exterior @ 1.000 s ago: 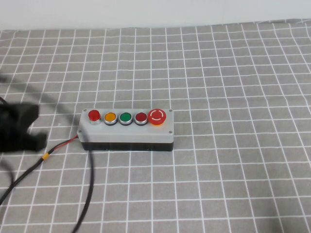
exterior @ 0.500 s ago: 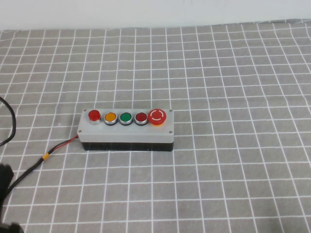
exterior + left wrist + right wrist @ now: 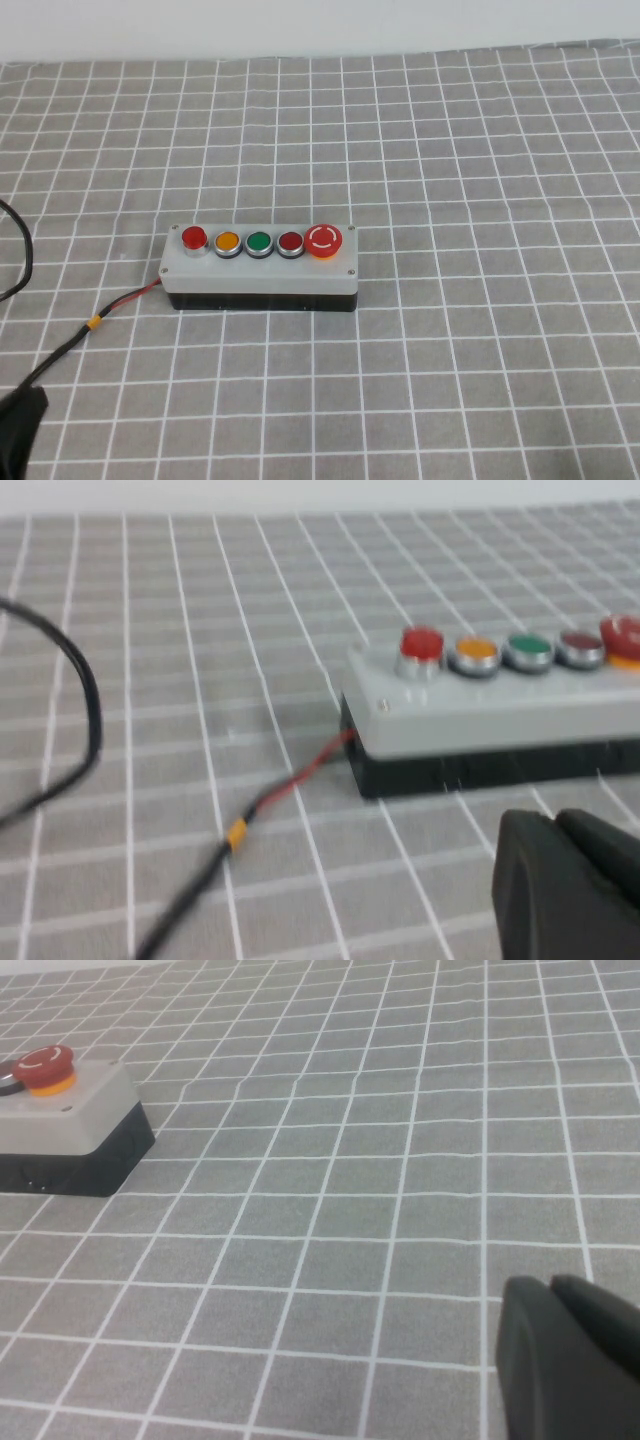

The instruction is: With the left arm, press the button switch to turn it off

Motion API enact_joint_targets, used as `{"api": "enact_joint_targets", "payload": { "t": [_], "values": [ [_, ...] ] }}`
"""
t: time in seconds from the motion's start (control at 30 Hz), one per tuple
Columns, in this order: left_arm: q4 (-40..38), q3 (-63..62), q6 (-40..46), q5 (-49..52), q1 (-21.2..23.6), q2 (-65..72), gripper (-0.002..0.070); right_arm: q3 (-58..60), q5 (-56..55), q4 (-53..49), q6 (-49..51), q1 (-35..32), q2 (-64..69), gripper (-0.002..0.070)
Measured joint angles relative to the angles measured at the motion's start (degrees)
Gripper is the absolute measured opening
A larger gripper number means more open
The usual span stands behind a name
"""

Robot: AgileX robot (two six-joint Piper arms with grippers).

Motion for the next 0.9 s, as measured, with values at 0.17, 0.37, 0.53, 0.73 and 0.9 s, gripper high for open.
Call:
{"api": "enact_joint_targets", "payload": {
  "t": [0.17,0.37,0.53,0.73,0.9],
  "values": [
    [0.31,3.48,0.12,-11.36,0.0,-0.31,-0.0004,0.0,0.0,0.0,0.0,0.0,0.0,-0.0017],
    [0.31,7.38,0.12,-20.72,0.24,-6.3,-0.0004,0.0,0.0,0.0,0.0,0.0,0.0,-0.0017],
    [1.15,7.38,0.34,-12.93,3.35,-12.8,-0.0004,0.0,0.0,0.0,0.0,0.0,0.0,-0.0017],
    [4.63,7.47,-1.62,4.19,4.03,-14.06,-0.0004,0.0,0.0,0.0,0.0,0.0,0.0,-0.0017],
    [5.6,7.47,-2.54,10.37,4.03,-14.06,-0.0004,0.0,0.0,0.0,0.0,0.0,0.0,-0.0017]
  ]
}}
